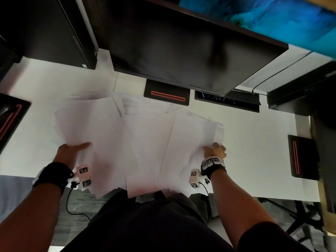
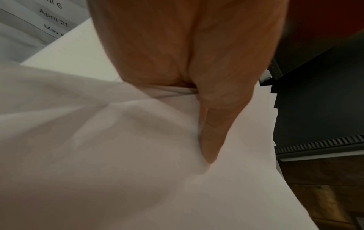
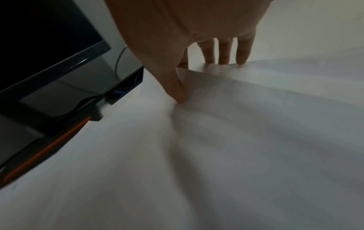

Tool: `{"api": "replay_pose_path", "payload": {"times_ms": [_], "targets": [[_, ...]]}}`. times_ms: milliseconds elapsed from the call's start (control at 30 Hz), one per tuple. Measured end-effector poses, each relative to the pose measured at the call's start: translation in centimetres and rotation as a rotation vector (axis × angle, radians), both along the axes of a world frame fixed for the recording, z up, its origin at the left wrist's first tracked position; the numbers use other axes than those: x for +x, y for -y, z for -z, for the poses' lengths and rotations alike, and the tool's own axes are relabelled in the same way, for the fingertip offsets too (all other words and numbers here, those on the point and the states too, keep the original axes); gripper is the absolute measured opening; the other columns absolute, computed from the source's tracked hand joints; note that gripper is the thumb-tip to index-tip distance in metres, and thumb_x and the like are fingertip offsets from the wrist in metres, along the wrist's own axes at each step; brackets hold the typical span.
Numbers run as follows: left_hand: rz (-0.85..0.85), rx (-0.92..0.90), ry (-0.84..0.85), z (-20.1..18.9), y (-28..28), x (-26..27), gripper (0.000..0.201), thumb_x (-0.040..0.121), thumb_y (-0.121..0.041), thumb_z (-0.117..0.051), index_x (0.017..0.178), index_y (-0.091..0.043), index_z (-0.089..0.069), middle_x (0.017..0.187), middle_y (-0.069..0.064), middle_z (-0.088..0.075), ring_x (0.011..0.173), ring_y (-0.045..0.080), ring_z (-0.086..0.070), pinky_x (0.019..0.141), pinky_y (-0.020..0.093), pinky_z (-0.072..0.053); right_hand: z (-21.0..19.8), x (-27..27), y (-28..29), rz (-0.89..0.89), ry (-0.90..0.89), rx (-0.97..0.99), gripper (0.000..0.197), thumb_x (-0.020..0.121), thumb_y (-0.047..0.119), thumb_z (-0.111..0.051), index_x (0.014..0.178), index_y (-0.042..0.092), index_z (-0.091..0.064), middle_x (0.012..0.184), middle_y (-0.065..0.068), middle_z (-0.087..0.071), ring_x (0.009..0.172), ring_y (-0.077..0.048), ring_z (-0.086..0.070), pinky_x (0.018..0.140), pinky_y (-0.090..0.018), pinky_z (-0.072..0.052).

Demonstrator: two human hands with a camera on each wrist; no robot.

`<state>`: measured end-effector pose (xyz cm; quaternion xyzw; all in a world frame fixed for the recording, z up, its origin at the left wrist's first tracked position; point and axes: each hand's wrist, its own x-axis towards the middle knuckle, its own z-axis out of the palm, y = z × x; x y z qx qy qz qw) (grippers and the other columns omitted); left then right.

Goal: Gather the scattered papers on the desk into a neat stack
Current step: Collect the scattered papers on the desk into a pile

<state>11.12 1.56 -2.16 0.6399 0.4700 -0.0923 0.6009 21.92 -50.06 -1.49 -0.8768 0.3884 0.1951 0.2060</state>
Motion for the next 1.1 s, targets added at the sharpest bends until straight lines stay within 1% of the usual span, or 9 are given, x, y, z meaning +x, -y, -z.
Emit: {"api": "replay_pose_path", "payload": {"times_ms": [133, 233, 367, 467, 633, 767, 833, 1000, 1100], "targets": [[0.014, 0.068, 0.007, -0.3, 0.4, 0.4, 0.049, 0.074, -0.026, -0.085, 0.114, 0.0, -0.071, 0.108, 0.012, -0.073, 0.096, 0.027, -0.069, 0.086, 0.033, -0.05, -0.4, 0.5, -0.9, -0.096, 0.078, -0.123, 0.038, 0.081, 0.027, -0.064, 0.118, 0.02, -0.065, 0.128, -0.009, -0.049, 0.117, -0.033, -0.048, 0.098, -0.047, -0.035], [-0.054, 0.104, 0.025, -0.6, 1.3, 0.6, 0.044, 0.078, -0.016, -0.083, 0.116, 0.002, -0.07, 0.107, 0.016, -0.071, 0.096, 0.027, -0.067, 0.088, 0.032, -0.048, -0.6, 0.6, -1.4, -0.141, 0.171, -0.192, 0.032, 0.081, 0.024, -0.063, 0.112, 0.016, -0.069, 0.123, -0.01, -0.053, 0.116, -0.033, -0.048, 0.098, -0.046, -0.034], [-0.055, 0.117, 0.025, -0.7, 1.8, 0.4, 0.043, 0.081, -0.016, -0.081, 0.119, 0.001, -0.068, 0.107, 0.014, -0.07, 0.094, 0.024, -0.064, 0.086, 0.031, -0.046, -0.7, 0.6, -1.4, -0.219, 0.323, -0.211, 0.03, 0.085, 0.017, -0.061, 0.114, 0.011, -0.068, 0.142, -0.004, -0.051, 0.13, -0.03, -0.045, 0.109, -0.046, -0.032], [-0.065, 0.103, 0.023, -0.7, 1.7, 0.3, 0.044, 0.081, -0.017, -0.081, 0.119, 0.001, -0.068, 0.109, 0.015, -0.07, 0.095, 0.024, -0.064, 0.087, 0.032, -0.046, -1.0, 0.7, -1.9, -0.231, 0.431, -0.185, 0.027, 0.087, 0.011, -0.061, 0.113, 0.009, -0.066, 0.145, -0.004, -0.052, 0.132, -0.027, -0.048, 0.114, -0.045, -0.031], [-0.07, 0.084, 0.03, -1.1, 2.0, 0.5, 0.043, 0.083, -0.013, -0.079, 0.122, 0.002, -0.066, 0.108, 0.012, -0.067, 0.096, 0.023, -0.062, 0.087, 0.031, -0.044, -0.1, 0.2, -2.0, -0.103, 0.445, -0.074, 0.024, 0.088, 0.018, -0.062, 0.109, 0.007, -0.066, 0.144, -0.004, -0.051, 0.117, -0.032, -0.06, 0.098, -0.042, -0.05], [-0.08, 0.063, 0.05, -1.0, 2.0, 0.5, 0.043, 0.082, -0.013, -0.079, 0.121, 0.002, -0.067, 0.111, 0.015, -0.069, 0.097, 0.025, -0.063, 0.089, 0.032, -0.045, 0.6, 0.0, -1.2, 0.115, 0.324, 0.132, 0.044, 0.077, 0.029, -0.074, 0.117, 0.015, -0.061, 0.122, -0.006, -0.057, 0.105, -0.031, -0.062, 0.091, -0.04, -0.052], [-0.075, 0.04, 0.059, -0.7, 1.7, 0.5, 0.042, 0.08, -0.015, -0.081, 0.117, -0.001, -0.069, 0.11, 0.017, -0.071, 0.098, 0.028, -0.066, 0.092, 0.035, -0.048, 0.1, 0.2, -1.2, 0.198, 0.306, 0.277, 0.047, 0.073, 0.027, -0.081, 0.113, 0.021, -0.056, 0.112, -0.002, -0.06, 0.099, -0.028, -0.061, 0.084, -0.034, -0.05], [-0.042, -0.015, 0.023, 0.1, 0.6, 0.3, 0.049, 0.065, -0.032, -0.09, 0.106, -0.01, -0.074, 0.1, 0.007, -0.077, 0.096, 0.031, -0.071, 0.097, 0.045, -0.053, -0.5, 0.9, -1.4, -0.017, 0.393, 0.349, 0.032, 0.078, 0.004, -0.073, 0.1, 0.023, -0.06, 0.107, -0.005, -0.067, 0.101, -0.027, -0.063, 0.07, -0.017, -0.041], [-0.042, -0.012, 0.012, 0.1, 0.6, 0.4, 0.051, 0.067, -0.033, -0.089, 0.108, -0.009, -0.073, 0.091, 0.006, -0.075, 0.084, 0.031, -0.07, 0.085, 0.038, -0.054, -1.3, 1.6, -1.3, 0.0, 0.476, 0.389, 0.06, 0.079, 0.004, -0.07, 0.125, 0.036, -0.048, 0.093, -0.004, -0.068, 0.09, -0.027, -0.065, 0.079, -0.03, -0.05]]}}
